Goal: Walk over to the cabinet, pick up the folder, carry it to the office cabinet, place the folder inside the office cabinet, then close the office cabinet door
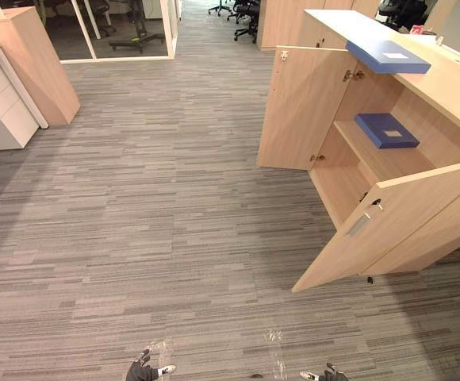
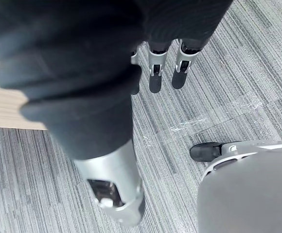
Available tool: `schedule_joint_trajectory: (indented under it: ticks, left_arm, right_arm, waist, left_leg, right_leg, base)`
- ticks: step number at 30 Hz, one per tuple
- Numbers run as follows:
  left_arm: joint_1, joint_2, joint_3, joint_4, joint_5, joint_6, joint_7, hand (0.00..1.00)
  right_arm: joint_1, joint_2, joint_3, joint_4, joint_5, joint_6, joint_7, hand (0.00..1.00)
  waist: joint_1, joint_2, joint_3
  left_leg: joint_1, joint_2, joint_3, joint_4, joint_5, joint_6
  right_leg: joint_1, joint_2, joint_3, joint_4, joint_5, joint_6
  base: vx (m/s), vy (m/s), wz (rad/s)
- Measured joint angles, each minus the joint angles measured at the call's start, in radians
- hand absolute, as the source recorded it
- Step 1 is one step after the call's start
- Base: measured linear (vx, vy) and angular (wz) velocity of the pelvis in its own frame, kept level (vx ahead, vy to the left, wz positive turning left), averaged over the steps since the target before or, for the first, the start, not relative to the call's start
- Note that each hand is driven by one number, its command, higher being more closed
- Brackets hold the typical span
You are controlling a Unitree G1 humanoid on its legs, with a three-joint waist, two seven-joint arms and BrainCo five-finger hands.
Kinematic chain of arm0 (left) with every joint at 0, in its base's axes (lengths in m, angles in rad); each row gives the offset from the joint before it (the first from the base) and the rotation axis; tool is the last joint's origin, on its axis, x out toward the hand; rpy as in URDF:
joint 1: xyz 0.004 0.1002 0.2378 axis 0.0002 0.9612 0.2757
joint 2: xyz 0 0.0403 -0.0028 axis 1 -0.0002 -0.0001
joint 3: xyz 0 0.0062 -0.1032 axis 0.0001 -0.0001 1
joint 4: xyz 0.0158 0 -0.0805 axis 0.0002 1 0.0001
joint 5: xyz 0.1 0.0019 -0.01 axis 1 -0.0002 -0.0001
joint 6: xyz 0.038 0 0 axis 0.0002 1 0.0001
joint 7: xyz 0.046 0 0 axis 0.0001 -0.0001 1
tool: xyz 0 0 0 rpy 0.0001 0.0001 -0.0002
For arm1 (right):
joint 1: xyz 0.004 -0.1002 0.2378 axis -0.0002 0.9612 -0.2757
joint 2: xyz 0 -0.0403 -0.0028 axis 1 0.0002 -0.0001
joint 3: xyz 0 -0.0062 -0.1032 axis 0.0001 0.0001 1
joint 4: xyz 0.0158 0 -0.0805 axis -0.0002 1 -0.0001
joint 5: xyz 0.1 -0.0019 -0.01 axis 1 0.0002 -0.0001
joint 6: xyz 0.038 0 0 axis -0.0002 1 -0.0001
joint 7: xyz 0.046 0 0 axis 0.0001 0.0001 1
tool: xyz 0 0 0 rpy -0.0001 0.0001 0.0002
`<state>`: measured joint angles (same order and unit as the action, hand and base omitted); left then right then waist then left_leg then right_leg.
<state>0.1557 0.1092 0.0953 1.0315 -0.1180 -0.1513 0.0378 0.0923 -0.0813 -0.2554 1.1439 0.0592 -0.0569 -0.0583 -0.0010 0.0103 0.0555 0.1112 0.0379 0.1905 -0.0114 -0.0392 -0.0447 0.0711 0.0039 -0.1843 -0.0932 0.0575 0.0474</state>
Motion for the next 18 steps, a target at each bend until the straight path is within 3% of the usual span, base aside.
schedule_joint_trajectory:
  ticks: [15, 17, 18]
  left_arm:
    - [-0.014, 0.005, 0.009, 0.009, 0.04, -0.012, 0.012, 0.0]
    - [-0.028, 0.013, 0.021, -0.004, 0.044, -0.013, 0.017, 0.0]
    - [-0.042, 0.008, 0.045, -0.023, 0.046, -0.014, 0.026, 0.0]
  right_arm:
    - [-0.004, 0.014, -0.024, 0.002, 0.002, -0.002, 0.0, 0.0]
    - [-0.011, 0.023, -0.028, 0.009, 0.005, -0.003, 0.001, 0.0]
    - [-0.016, 0.028, -0.03, 0.01, 0.024, -0.004, 0.0, 0.0]
  waist:
    - [0.003, -0.024, 0.015]
    - [-0.001, -0.039, 0.025]
    - [0.003, -0.049, 0.051]
  left_leg:
    - [-0.002, 0.003, -0.001, 0.003, -0.001, 0.0]
    - [-0.069, 0.008, -0.016, 0.124, -0.052, -0.007]
    - [-0.153, 0.032, -0.008, 0.304, -0.104, -0.019]
  right_leg:
    - [0.007, 0.003, -0.007, 0.001, 0.0, -0.002]
    - [0.003, -0.005, -0.031, 0.005, -0.017, -0.023]
    - [0.011, -0.002, -0.054, 0.002, -0.033, -0.05]
  base:
    - [0.0, -0.001, 0.01]
    - [-0.06, -0.043, 0.35]
    - [-0.07, -0.044, 0.38]
